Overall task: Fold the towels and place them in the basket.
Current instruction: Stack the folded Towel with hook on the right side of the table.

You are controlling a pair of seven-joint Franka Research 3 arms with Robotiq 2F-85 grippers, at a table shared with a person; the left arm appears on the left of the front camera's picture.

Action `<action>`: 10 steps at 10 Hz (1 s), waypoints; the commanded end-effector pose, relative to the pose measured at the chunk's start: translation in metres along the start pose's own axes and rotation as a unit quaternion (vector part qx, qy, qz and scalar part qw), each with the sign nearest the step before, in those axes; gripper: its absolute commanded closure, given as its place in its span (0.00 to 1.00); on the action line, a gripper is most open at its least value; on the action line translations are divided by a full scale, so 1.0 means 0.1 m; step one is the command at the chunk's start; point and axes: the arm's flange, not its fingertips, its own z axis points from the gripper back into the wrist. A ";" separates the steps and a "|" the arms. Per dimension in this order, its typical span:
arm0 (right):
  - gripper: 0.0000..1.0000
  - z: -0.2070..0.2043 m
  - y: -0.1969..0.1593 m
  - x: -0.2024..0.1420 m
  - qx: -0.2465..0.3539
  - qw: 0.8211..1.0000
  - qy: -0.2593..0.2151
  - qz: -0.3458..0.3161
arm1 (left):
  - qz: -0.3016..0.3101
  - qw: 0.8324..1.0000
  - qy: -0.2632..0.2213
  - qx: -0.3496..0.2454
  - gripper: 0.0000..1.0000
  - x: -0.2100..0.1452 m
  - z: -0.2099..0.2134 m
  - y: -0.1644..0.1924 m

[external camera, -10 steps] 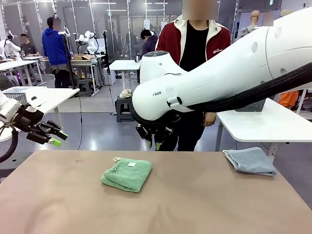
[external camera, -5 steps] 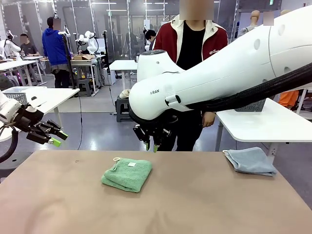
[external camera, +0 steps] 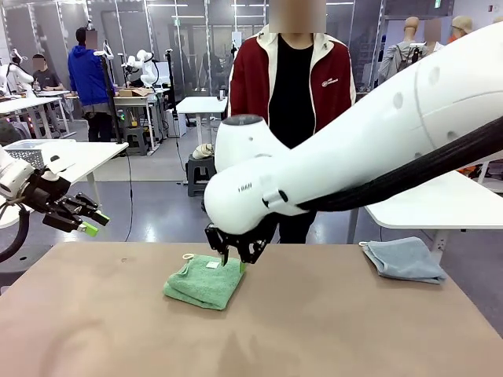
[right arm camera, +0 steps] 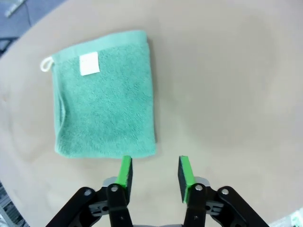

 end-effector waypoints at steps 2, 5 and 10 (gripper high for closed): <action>0.44 -0.48 0.04 0.12 0.036 0.999 -0.014 0.034 | -0.002 1.000 0.003 -0.003 0.39 0.00 0.00 0.00; 0.44 -0.77 0.07 0.19 0.026 0.999 -0.020 0.030 | -0.002 1.000 0.003 -0.003 0.39 0.00 0.00 0.00; 0.44 -1.06 0.08 0.26 0.046 0.995 -0.036 0.077 | -0.002 1.000 0.003 -0.003 0.39 0.00 0.00 0.00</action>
